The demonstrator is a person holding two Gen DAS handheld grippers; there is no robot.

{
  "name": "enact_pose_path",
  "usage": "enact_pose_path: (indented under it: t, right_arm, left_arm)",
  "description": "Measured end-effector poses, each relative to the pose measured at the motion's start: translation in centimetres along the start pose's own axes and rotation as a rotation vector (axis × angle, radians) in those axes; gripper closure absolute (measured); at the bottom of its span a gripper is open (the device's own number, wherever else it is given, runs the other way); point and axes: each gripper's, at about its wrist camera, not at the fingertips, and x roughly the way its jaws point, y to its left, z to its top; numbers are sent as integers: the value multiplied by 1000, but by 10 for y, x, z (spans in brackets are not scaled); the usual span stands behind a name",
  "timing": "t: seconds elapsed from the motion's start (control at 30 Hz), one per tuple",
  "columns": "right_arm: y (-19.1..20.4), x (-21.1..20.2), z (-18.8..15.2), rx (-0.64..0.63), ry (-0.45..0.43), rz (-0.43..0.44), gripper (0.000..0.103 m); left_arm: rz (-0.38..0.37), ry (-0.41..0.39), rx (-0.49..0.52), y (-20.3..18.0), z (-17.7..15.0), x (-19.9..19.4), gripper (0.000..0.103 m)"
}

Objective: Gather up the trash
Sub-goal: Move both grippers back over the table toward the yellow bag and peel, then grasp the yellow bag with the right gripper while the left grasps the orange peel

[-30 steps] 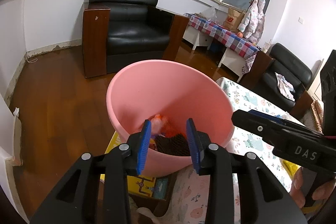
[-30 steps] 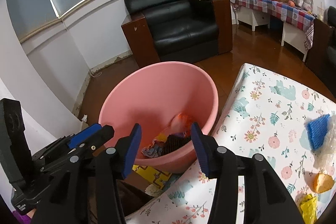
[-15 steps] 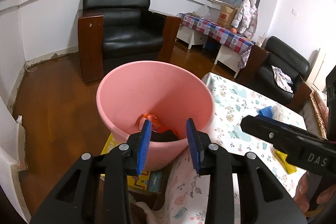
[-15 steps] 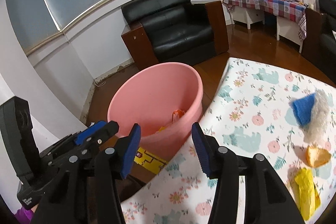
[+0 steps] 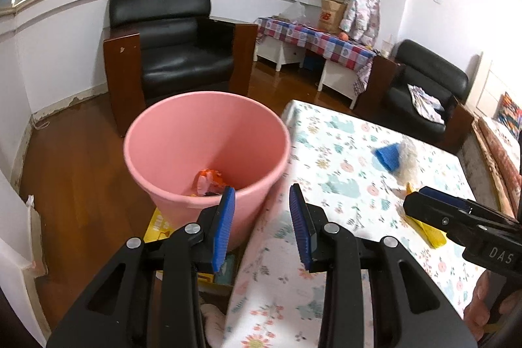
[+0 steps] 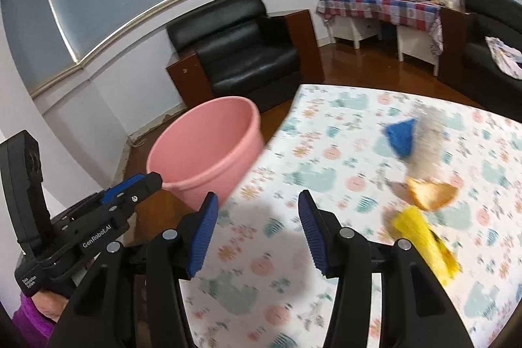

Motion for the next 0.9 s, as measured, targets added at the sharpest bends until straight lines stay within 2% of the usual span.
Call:
enact_pose_path:
  t: [0.3, 0.53, 0.7, 0.9]
  right_arm:
    - [-43, -45, -28, 17, -39, -131, 52]
    - [-97, -68, -50, 104, -33, -212, 49]
    - [-117, -63, -54, 151, -6, -218, 49]
    - [-121, -42, -49, 86, 46, -232, 49]
  left_arm:
    - [-101, 30, 64, -42, -14, 1, 68]
    - [-177, 48, 113, -68, -23, 5, 68]
    - [-206, 69, 153, -88, -27, 14, 68]
    - [-216, 90, 189, -99, -29, 22, 68]
